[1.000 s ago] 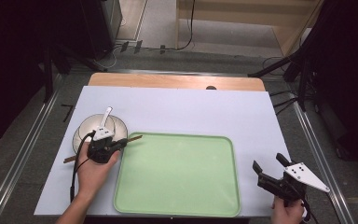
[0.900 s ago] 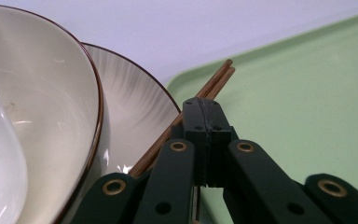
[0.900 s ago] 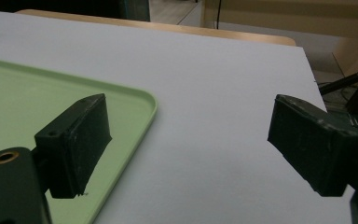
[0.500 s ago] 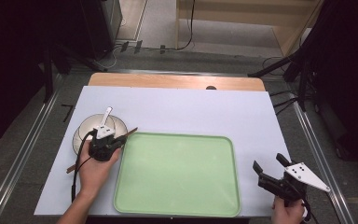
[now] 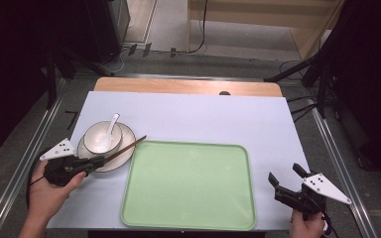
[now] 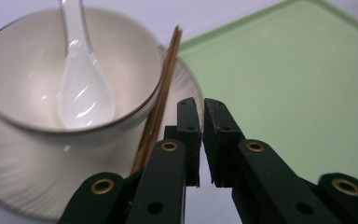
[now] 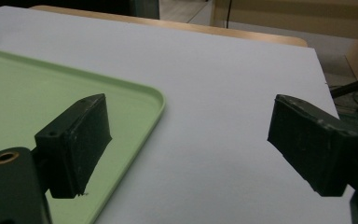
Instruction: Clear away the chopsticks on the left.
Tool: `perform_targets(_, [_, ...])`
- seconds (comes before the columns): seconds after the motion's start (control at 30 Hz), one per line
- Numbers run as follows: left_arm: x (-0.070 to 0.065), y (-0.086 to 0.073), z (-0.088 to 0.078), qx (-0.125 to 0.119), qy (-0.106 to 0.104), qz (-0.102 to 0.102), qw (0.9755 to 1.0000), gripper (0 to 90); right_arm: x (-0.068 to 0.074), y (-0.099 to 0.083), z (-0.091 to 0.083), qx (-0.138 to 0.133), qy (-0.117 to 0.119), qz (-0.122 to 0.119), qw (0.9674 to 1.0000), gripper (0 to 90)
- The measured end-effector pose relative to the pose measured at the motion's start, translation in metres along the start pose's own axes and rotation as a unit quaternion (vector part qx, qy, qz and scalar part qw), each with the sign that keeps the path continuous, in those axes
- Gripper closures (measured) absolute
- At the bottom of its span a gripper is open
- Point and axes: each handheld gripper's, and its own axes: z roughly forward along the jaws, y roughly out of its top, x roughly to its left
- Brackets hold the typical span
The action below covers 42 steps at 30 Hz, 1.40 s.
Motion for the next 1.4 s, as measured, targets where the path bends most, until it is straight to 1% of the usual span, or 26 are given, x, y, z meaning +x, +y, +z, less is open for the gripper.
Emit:
perform_targets(0.03, [0.002, -0.002, 0.001, 0.009, 0.005, 0.000, 0.9999, 85.1, 0.000, 0.000, 0.000, -0.001, 0.002, -0.003, 1.0000, 13.0])
perform_targets(0.07, [0.002, -0.002, 0.001, 0.009, 0.005, 0.000, 0.9999, 85.1, 0.001, 0.001, 0.000, 0.000, 0.002, -0.004, 1.0000, 13.0])
perform_targets(0.1, [0.005, -0.005, 0.005, 0.030, 0.017, 0.005, 0.9994, 85.1, 0.002, 0.001, 0.001, 0.001, -0.001, -0.005, 1.0000, 13.0])
perform_targets(0.13, [0.005, -0.006, 0.007, 0.039, 0.025, 0.006, 0.9989, 84.9, 0.002, 0.001, 0.001, 0.001, -0.001, -0.006, 1.0000, 13.0])
perform_targets(0.17, [0.005, -0.006, 0.007, 0.039, 0.025, 0.006, 0.9989, 84.3, 0.002, 0.001, 0.001, 0.002, -0.002, -0.005, 1.0000, 13.0])
perform_targets(0.2, [0.005, -0.007, 0.010, 0.045, 0.033, 0.007, 0.9984, 83.8, 0.002, 0.001, 0.001, 0.002, -0.001, -0.006, 1.0000, 13.0])
perform_targets(0.27, [0.005, -0.008, 0.013, 0.051, 0.040, 0.007, 0.9979, 83.4, 0.002, 0.001, 0.001, 0.002, 0.000, -0.008, 1.0000, 13.0])
perform_targets(0.33, [0.005, -0.008, 0.016, 0.056, 0.042, 0.008, 0.9975, 81.9, 0.002, 0.000, 0.001, 0.005, 0.002, -0.008, 1.0000, 13.0])
perform_targets(0.4, [0.005, -0.008, 0.017, 0.061, 0.052, 0.013, 0.9967, 80.4, 0.001, 0.000, 0.001, 0.006, 0.003, -0.007, 1.0000, 13.0])
perform_targets(0.47, [0.004, -0.008, 0.019, 0.063, 0.055, 0.014, 0.9964, 79.0, 0.001, 0.000, 0.001, 0.006, 0.004, -0.006, 1.0000, 13.0])
perform_targets(0.67, [0.003, -0.008, 0.022, 0.071, 0.049, 0.017, 0.9962, 77.9, 0.001, 0.000, 0.001, 0.007, 0.004, -0.007, 0.9999, 13.0])
perform_targets(0.77, [0.003, -0.008, 0.023, 0.072, 0.049, 0.018, 0.9960, 78.0, 0.001, 0.000, 0.001, 0.007, 0.005, -0.008, 0.9999, 13.0])
perform_targets(0.8, [0.002, -0.008, 0.023, 0.071, 0.053, 0.019, 0.9959, 77.9, 0.002, 0.000, 0.001, 0.008, 0.006, -0.007, 0.9999, 13.0])
perform_targets(0.9, [0.004, -0.008, 0.021, 0.066, 0.056, 0.014, 0.9961, 77.4, 0.002, 0.000, 0.001, 0.009, 0.005, -0.006, 0.9999, 13.0])
perform_targets(0.93, [0.005, -0.008, 0.021, 0.068, 0.060, 0.012, 0.9958, 77.4, 0.002, -0.001, 0.001, 0.009, 0.006, -0.007, 0.9999, 13.0])
perform_targets(1.13, [0.005, -0.008, 0.022, 0.070, 0.051, 0.011, 0.9961, 79.1, 0.001, -0.001, 0.001, 0.009, 0.006, -0.005, 0.9999, 13.0])
perform_targets(1.23, [0.004, -0.007, 0.023, 0.071, 0.052, 0.011, 0.9960, 79.8, 0.002, -0.001, 0.002, 0.009, 0.005, -0.006, 0.9999, 13.0])
perform_targets(1.4, [0.002, -0.006, 0.024, 0.073, 0.054, 0.016, 0.9957, 80.0, 0.002, -0.001, 0.002, 0.009, 0.005, -0.005, 0.9999, 13.0])
